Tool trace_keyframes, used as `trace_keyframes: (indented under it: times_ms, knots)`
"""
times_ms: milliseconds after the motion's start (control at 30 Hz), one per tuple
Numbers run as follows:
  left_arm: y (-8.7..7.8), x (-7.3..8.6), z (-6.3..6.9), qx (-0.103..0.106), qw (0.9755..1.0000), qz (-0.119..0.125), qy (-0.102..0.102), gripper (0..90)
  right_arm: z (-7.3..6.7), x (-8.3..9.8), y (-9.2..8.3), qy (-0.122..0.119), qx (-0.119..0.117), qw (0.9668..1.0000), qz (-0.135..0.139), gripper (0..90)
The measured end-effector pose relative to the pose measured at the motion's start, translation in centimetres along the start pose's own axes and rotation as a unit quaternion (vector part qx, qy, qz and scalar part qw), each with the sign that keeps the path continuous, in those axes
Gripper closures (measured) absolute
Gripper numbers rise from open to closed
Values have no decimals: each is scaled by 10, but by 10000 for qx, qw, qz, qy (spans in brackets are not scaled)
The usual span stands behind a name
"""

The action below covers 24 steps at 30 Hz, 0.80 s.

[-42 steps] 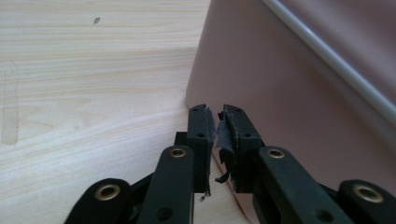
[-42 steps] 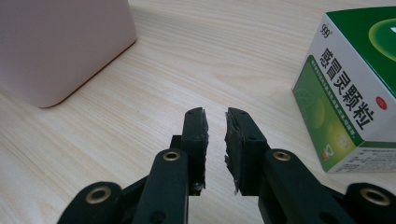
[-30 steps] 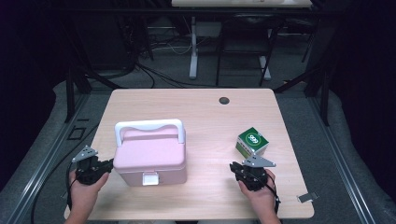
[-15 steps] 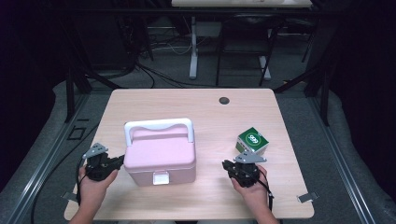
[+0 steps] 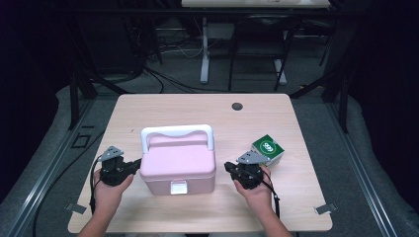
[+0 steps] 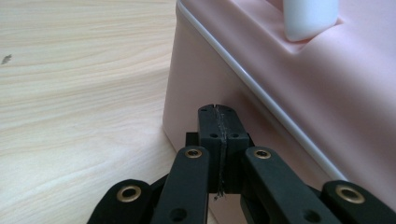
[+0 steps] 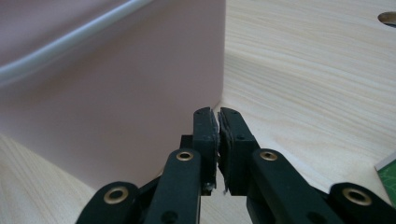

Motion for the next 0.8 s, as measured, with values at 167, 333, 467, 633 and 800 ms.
trace_keyframes:
  times_ms: [167, 333, 467, 633, 800]
  knots:
    - [5, -2, 7, 71, 10000, 8, 16, 900, -1, -2, 2, 15, -14, 10000, 43, 855]
    - [8, 0, 16, 178, 9998, -6, 20, 900, -5, -2, 0, 12, -25, 9999, 139, 852]
    - [8, 1, 22, 171, 9998, -62, 121, 900, -5, -2, -2, -35, 117, 9997, 187, 870]
    - [7, 3, 28, 191, 9995, -118, 201, 900, -5, 0, -7, -95, 144, 9996, 215, 900]
    - [6, 5, 31, 247, 9993, -152, 225, 900, -7, 2, -12, -85, 70, 9998, 183, 900]
Point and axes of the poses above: each handheld gripper's, and its own axes: y roughly forward along the jaws, x roughly out of its underside, z roughly to its right, the point moved 3 cm from there along y, roughly forward along the jaws, and after that the axes turned 6 degrees about -x, right-handed, at the moved point
